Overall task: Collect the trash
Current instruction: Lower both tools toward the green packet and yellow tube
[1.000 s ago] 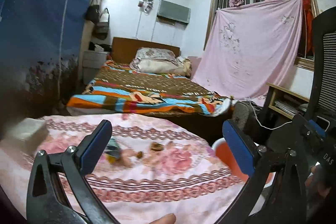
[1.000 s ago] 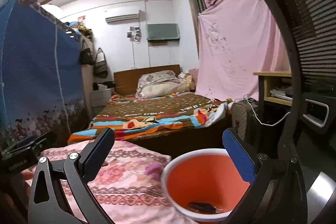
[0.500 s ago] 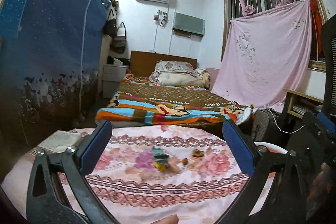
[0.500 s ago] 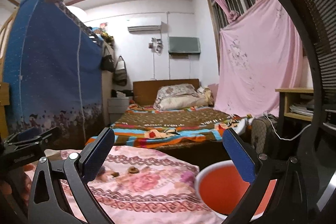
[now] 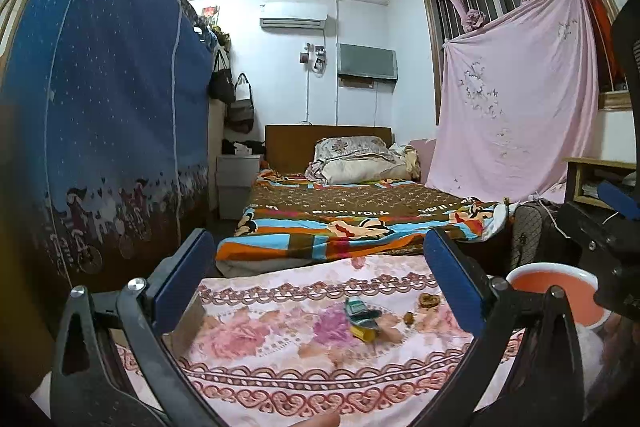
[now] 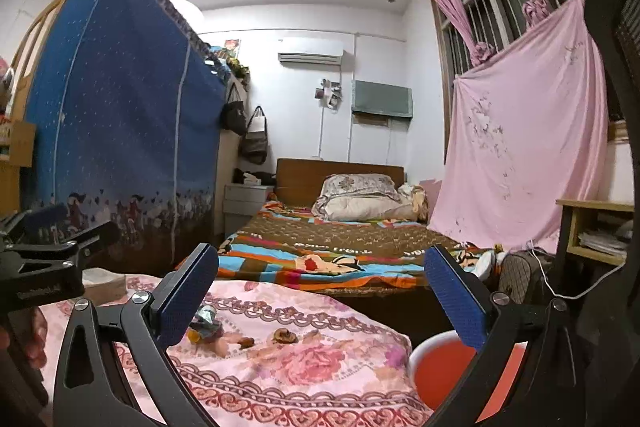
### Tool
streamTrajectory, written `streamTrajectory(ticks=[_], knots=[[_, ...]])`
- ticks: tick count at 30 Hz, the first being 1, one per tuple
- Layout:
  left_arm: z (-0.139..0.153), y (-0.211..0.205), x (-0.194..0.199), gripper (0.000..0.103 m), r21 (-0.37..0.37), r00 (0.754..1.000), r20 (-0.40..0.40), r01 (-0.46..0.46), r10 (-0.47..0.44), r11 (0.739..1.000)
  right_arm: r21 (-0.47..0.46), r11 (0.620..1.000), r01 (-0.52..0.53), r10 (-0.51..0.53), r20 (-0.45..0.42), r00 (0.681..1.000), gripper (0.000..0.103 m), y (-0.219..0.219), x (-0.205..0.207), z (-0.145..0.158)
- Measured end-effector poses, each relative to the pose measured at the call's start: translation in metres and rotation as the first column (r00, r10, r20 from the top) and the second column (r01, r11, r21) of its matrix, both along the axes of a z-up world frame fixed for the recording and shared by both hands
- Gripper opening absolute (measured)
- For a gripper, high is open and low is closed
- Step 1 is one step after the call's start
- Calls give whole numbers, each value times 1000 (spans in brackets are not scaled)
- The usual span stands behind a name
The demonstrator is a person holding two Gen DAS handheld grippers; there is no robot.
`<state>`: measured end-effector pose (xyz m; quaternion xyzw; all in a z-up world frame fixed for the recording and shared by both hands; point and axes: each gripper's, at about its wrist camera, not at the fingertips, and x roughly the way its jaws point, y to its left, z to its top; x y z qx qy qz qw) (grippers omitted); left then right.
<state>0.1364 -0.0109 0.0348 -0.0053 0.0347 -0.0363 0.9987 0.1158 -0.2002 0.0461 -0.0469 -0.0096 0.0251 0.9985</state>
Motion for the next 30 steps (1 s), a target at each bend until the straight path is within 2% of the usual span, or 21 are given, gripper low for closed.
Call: streamTrajectory(ticks=[6,9,12,13,16,18,20,21,25,27,30], knots=[[-11,2,20,92,26,995,-91,49,-46,998,-7,1000,-23,22,-53,998,103,3,25,-7],[-19,2,32,91,9,984,-157,89,-87,996,-7,999,-46,45,-117,992,103,4,41,-14],[-25,1,44,91,-14,966,-229,123,-123,992,21,997,-71,74,-228,971,103,4,62,-23],[-29,1,50,90,-23,956,-264,128,-129,992,30,996,-83,88,-255,963,100,5,67,-26],[-38,2,69,85,-44,921,-362,139,-146,989,56,991,-118,130,-347,929,81,5,84,-33],[-45,2,79,75,-67,889,-424,158,-172,985,65,990,-129,144,-389,910,72,5,92,-36],[-51,0,87,66,-75,861,-473,171,-186,982,74,988,-138,157,-425,891,58,7,99,-39],[-54,-1,88,60,-76,851,-489,176,-191,981,75,988,-138,157,-441,884,55,8,103,-40],[-66,-9,101,52,-68,790,-577,205,-206,976,86,984,-153,175,-517,838,45,13,120,-50],[-72,-12,107,46,-63,763,-614,206,-201,976,101,979,-174,201,-559,805,41,16,130,-55],[-77,-11,111,37,-74,736,-645,206,-204,976,153,968,-199,251,-615,747,37,17,146,-63]])
